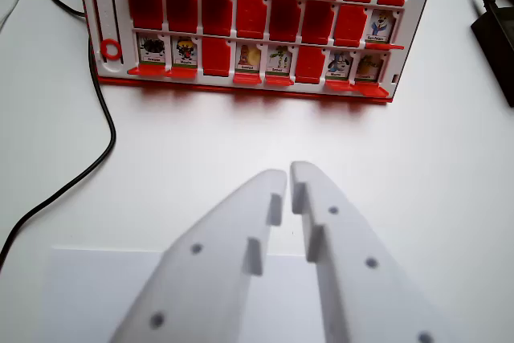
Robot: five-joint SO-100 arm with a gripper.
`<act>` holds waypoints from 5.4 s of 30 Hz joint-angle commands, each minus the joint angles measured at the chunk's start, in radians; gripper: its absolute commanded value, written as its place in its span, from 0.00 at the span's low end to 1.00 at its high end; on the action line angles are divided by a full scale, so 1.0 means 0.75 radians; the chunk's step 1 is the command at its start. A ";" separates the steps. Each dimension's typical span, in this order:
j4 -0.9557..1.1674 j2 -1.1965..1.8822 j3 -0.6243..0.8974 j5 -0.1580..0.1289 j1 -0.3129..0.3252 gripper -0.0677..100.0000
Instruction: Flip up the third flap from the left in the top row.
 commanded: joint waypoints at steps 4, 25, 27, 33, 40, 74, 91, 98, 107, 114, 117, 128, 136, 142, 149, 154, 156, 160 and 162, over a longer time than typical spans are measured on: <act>-0.012 0.008 0.004 -0.010 0.000 0.00; -0.272 -0.205 0.139 -0.006 0.020 0.00; -0.313 -0.260 0.141 -0.004 0.016 0.00; -0.438 -0.468 0.086 -0.002 0.006 0.00; -0.532 -0.732 -0.045 0.006 -0.051 0.00; -0.597 -1.655 -0.769 0.092 -0.160 0.00; -0.597 -1.874 -0.990 0.096 -0.145 0.00; -0.593 -1.976 -1.145 0.092 -0.145 0.00; -0.622 -2.002 -1.197 0.112 -0.143 0.00; -0.697 -1.992 -1.199 0.110 -0.143 0.00; -0.751 -1.986 -1.190 0.123 -0.141 0.00; -0.967 -1.933 -1.078 0.123 -0.117 0.00; -1.141 -1.910 -1.033 0.153 -0.121 0.00; -1.119 -1.882 -1.019 0.149 -0.125 0.00; -0.996 -1.812 -1.010 0.139 -0.125 0.00; -0.904 -1.685 -0.943 0.151 -0.123 0.00; -0.882 -1.612 -0.898 0.147 -0.119 0.00; -0.773 -1.397 -0.740 0.153 -0.115 0.00; -0.732 -1.262 -0.616 0.147 -0.108 0.00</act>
